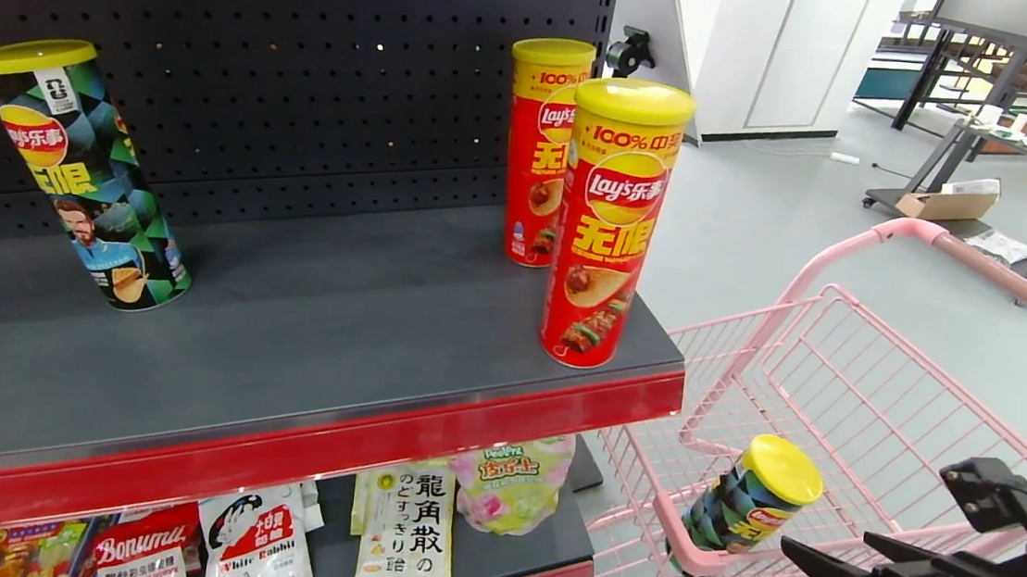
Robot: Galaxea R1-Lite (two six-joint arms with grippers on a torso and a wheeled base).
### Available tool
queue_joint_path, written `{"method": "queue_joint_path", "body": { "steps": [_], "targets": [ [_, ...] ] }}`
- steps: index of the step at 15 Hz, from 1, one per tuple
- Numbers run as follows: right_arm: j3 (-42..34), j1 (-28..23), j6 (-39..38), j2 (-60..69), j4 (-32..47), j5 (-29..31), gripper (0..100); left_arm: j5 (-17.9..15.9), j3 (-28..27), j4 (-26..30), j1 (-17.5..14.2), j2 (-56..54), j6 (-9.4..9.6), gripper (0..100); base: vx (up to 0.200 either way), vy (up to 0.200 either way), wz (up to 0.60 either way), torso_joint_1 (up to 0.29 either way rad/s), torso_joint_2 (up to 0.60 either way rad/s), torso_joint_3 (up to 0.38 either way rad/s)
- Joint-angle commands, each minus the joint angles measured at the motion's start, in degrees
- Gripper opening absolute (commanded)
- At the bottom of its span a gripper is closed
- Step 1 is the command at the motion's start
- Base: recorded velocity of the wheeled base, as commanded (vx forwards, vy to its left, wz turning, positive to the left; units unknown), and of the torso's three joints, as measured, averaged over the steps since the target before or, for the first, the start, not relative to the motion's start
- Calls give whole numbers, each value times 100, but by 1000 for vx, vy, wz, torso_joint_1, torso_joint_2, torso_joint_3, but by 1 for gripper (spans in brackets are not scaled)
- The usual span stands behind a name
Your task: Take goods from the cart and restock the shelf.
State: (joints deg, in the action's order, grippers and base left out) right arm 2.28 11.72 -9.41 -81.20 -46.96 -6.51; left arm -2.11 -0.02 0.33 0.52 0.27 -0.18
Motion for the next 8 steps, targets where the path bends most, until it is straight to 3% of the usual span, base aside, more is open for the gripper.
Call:
{"method": "queue_joint_path", "body": {
  "steps": [1, 6, 8],
  "targets": [
    [203, 50, -17, -757, -33, 1, 100, 0, 2, 2, 0, 0, 1, 100, 0, 0, 0, 0, 0, 0],
    [589, 59, 9, -1442, -252, 9, 100, 0, 2, 2, 0, 0, 1, 100, 0, 0, 0, 0, 0, 0],
    [528, 94, 36, -2066, -1070, 132, 100, 0, 2, 2, 0, 0, 1, 100, 0, 0, 0, 0, 0, 0]
  ]
}}
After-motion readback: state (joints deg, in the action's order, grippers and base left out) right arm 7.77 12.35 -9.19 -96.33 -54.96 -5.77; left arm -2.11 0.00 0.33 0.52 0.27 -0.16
